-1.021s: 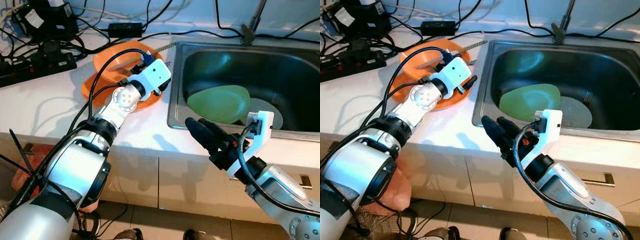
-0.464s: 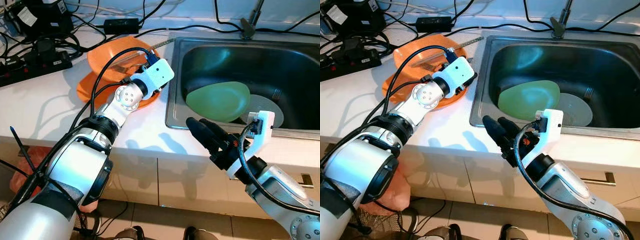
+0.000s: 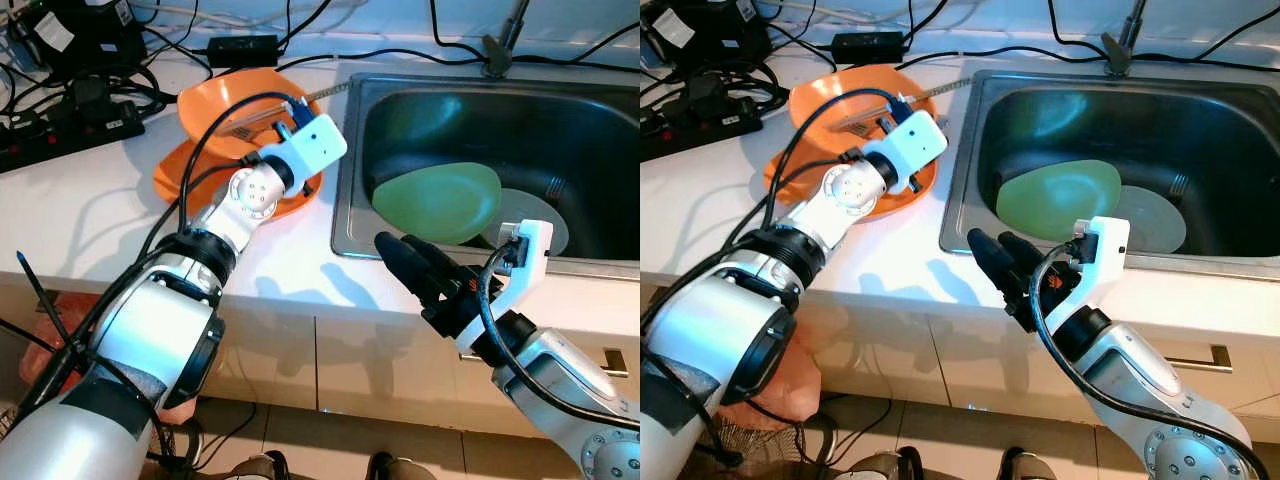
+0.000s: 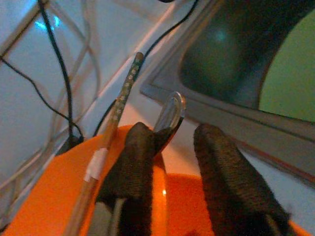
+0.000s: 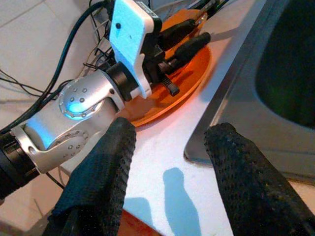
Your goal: Kitchen organization
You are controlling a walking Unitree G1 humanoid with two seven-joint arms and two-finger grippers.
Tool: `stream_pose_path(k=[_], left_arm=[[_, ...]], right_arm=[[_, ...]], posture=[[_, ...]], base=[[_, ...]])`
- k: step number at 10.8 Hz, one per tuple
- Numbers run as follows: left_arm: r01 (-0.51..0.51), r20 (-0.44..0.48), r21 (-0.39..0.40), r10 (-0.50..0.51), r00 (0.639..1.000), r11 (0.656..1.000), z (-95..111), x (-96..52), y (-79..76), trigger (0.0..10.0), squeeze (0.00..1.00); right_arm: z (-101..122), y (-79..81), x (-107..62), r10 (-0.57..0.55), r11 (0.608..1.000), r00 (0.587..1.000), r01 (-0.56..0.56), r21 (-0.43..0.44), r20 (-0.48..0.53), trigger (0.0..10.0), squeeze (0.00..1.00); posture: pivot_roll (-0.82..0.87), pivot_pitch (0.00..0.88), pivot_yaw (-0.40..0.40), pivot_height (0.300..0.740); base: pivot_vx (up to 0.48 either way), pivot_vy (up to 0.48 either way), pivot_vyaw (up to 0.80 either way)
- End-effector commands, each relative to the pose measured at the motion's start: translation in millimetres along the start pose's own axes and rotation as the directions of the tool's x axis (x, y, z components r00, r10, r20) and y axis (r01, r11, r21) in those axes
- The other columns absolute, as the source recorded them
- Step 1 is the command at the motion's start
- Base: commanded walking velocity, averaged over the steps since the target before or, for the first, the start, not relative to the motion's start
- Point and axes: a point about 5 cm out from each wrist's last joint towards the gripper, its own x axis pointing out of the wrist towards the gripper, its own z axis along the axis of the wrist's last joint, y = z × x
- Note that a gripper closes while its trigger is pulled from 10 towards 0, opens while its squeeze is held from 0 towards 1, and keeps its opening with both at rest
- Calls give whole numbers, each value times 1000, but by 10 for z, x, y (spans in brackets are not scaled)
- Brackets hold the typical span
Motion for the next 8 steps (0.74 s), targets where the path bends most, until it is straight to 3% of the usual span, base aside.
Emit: stream_pose_path(k=[1,4,8], left_arm=[[-19,-2,13,19,1000,1000,31,13,69,0,0],[-36,71,-35,38,997,999,153,32,139,0,0],[-81,107,-183,102,989,980,171,-15,371,0,0]], right_arm=[[4,-8,5,-7,1000,1000,7,-1,-2,10000,0],[12,-34,31,-8,1000,1000,8,-2,0,10000,0],[56,-96,126,2,1000,1000,-2,-12,6,10000,0]], posture=[[-164,182,48,740],[-151,175,40,740],[-116,153,21,740]], base=[[0,0,0],[0,0,0],[0,0,0]])
